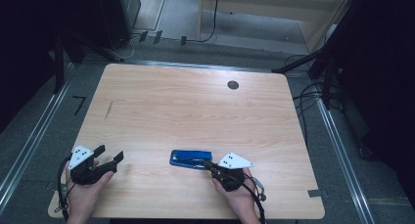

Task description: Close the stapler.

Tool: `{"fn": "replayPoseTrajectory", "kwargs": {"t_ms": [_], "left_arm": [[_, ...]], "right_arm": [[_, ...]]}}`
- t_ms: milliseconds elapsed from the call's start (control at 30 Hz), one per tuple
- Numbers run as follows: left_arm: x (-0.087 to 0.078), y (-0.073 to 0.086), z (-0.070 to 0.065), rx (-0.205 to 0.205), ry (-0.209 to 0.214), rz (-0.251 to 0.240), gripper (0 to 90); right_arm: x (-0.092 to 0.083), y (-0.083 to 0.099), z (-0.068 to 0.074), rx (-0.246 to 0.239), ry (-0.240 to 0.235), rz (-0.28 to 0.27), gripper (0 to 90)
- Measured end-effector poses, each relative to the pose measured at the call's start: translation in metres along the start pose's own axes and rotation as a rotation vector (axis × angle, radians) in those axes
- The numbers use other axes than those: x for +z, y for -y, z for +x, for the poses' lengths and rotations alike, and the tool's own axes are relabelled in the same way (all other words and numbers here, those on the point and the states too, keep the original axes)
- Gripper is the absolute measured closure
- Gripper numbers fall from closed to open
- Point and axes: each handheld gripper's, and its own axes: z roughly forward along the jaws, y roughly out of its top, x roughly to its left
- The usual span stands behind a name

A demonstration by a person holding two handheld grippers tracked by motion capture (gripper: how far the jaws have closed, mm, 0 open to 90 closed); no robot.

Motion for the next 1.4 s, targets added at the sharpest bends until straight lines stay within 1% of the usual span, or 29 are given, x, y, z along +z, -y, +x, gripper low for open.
{"fn": "replayPoseTrajectory", "kwargs": {"t_ms": [67,333,467,567,667,767,867,900,933,1000,1033,1067,1100,1133,1167,1200,1233,1267,1300,1367,1400], "left_arm": [[0.0,0.0,0.0,0.0,-0.001,-0.002,24.0],[0.0,0.0,0.0,-0.004,-0.002,-0.003,24.2],[0.0,0.0,0.0,-0.003,-0.003,-0.002,24.2],[0.0,0.0,0.0,-0.005,-0.003,-0.002,24.2],[0.0,0.0,0.0,-0.005,-0.001,-0.003,24.2],[0.0,0.0,0.0,-0.008,-0.001,-0.006,24.2],[0.0,0.0,0.0,-0.01,0.0,-0.006,24.1],[0.0,0.0,0.0,-0.011,0.0,-0.006,24.1],[0.0,0.0,0.0,-0.01,0.0,-0.004,24.1],[0.0,0.0,0.0,-0.009,-0.001,-0.004,24.1],[0.0,0.0,0.0,-0.008,-0.001,-0.004,24.1],[0.0,0.0,0.0,-0.009,-0.002,-0.005,24.2],[0.0,0.0,0.0,-0.009,-0.003,-0.005,24.1],[0.0,0.0,0.0,-0.01,-0.004,-0.006,24.2],[0.0,0.0,0.0,-0.009,-0.004,-0.006,24.2],[0.0,0.0,0.0,-0.01,-0.005,-0.008,24.2],[0.0,0.0,0.0,-0.01,-0.005,-0.009,24.2],[0.0,0.0,0.0,-0.008,-0.006,-0.008,24.2],[0.0,0.0,0.0,-0.008,-0.006,-0.008,24.3],[0.0,0.0,0.0,-0.007,-0.006,-0.007,24.3],[0.0,0.0,0.0,-0.006,-0.006,-0.007,24.3]], "right_arm": [[0.0,0.0,-0.001,0.008,0.001,-0.003,90.0],[0.003,0.0,-0.002,0.001,-0.001,0.003,90.0],[0.0,0.0,-0.003,-0.003,0.009,0.003,90.0],[-0.002,0.0,-0.004,-0.001,0.007,-0.003,90.0],[-0.004,0.001,-0.006,0.004,0.005,0.002,90.0],[-0.008,0.001,-0.009,0.017,-0.004,0.004,84.0],[-0.016,0.001,-0.013,0.029,-0.021,0.002,70.3],[-0.019,0.001,-0.015,0.036,-0.03,-0.014,65.5],[-0.021,0.001,-0.017,0.041,-0.022,-0.031,61.6],[-0.027,-0.001,-0.021,0.046,0.01,-0.057,61.0],[-0.031,-0.002,-0.024,0.05,0.009,-0.07,60.9],[-0.034,-0.003,-0.026,0.044,0.012,-0.088,57.6],[-0.036,-0.002,-0.029,0.02,0.036,-0.112,54.6],[-0.039,-0.002,-0.031,0.011,0.058,-0.112,55.2],[-0.042,-0.001,-0.034,0.014,0.064,-0.105,54.5],[-0.044,0.001,-0.037,0.025,0.058,-0.101,53.9],[-0.047,0.003,-0.041,0.036,0.054,-0.092,49.0],[-0.049,0.004,-0.043,0.044,0.058,-0.073,42.2],[-0.051,0.005,-0.043,0.034,0.078,-0.067,38.1],[-0.056,0.006,-0.045,0.017,0.098,-0.06,35.0],[-0.058,0.007,-0.046,0.018,0.111,-0.053,33.5]]}}
